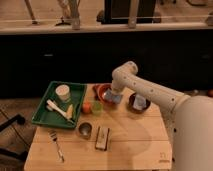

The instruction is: Wipe red bowl with sponge

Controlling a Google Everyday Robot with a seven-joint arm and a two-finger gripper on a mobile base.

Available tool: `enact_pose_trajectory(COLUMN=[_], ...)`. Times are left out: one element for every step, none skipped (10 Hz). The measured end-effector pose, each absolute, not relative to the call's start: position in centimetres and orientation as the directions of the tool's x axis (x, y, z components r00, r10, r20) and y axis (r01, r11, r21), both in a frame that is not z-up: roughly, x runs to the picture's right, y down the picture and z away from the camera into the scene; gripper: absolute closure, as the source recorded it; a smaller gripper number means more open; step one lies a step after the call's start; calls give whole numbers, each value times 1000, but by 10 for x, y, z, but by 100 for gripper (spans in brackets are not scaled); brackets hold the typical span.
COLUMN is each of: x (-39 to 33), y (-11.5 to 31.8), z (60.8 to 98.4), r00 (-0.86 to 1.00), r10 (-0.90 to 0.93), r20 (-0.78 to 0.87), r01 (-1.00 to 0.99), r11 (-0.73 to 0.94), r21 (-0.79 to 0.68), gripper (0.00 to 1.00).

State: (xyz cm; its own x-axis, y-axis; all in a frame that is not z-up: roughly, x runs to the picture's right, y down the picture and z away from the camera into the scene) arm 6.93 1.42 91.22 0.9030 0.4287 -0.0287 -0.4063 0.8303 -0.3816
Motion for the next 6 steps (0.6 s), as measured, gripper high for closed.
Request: enact_pose_trajectory(x=[64,57,57,57,52,49], y=[12,9,6,4,2,0], z=[909,906,903,901,900,899], r00=[906,911,914,915,917,918], r10=[422,410,402,398,393,392], r20=[-38,-43,-55,-60,-63,-65], r01=[-403,-395,-393,-392,-388,-388], r11=[833,838,843,845,848,850], r21=[-379,-375,-369,-365,-362,-357], gripper=[98,98,98,98,98,98])
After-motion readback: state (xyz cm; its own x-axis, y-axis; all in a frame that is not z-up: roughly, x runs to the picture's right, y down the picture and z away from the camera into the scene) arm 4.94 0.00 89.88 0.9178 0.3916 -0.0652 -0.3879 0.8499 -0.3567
